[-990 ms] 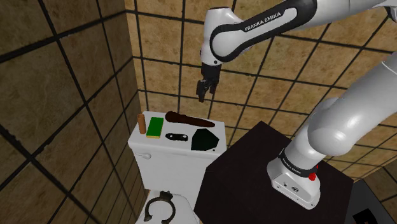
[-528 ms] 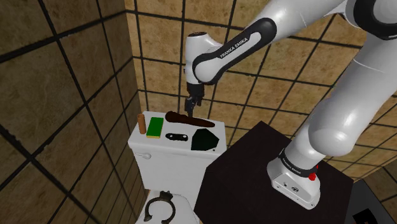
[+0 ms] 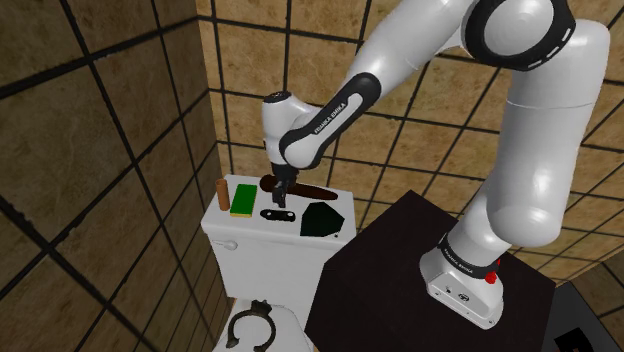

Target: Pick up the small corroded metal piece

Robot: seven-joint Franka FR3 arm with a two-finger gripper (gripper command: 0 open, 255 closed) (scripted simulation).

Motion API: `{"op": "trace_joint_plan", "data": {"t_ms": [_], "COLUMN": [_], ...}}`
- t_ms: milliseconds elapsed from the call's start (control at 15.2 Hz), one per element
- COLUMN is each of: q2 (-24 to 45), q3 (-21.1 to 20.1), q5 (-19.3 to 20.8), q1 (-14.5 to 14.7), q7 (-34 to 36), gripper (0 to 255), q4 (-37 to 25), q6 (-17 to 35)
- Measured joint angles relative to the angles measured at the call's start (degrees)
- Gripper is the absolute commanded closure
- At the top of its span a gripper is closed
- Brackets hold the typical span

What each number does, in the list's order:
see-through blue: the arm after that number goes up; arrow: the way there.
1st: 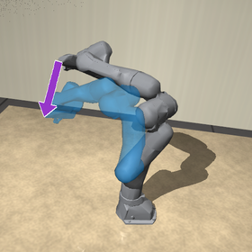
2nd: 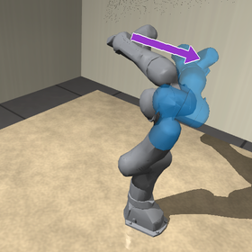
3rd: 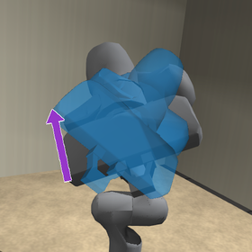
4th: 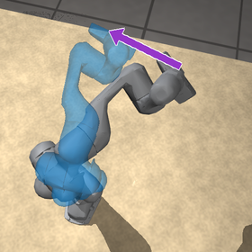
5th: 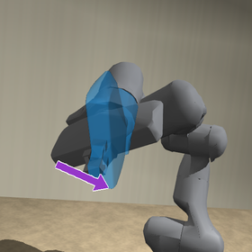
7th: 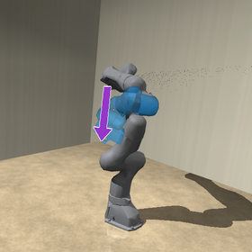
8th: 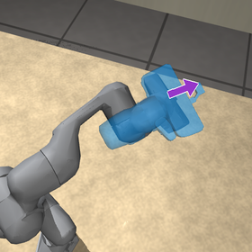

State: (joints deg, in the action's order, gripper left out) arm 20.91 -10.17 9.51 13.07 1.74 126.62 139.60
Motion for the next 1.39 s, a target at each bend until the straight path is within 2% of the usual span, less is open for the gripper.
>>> {"op": "trace_joint_plan", "data": {"t_ms": [264, 726, 792, 1386], "q2": [7.37, 12.87, 13.14, 13.23], "q3": [0.76, 1.87, 1.95, 1.97], "q5": [3.54, 5.24, 5.32, 5.4], "q1": [2.37, 3.59, 3.62, 3.7], "q7": [0.86, 2.08, 2.12, 2.21], "gripper": [0, 0, 255, 255], "q4": [-4.28, -6.37, -6.42, -6.43], "q6": [1.97, 5.2, 5.42, 5.66]}}
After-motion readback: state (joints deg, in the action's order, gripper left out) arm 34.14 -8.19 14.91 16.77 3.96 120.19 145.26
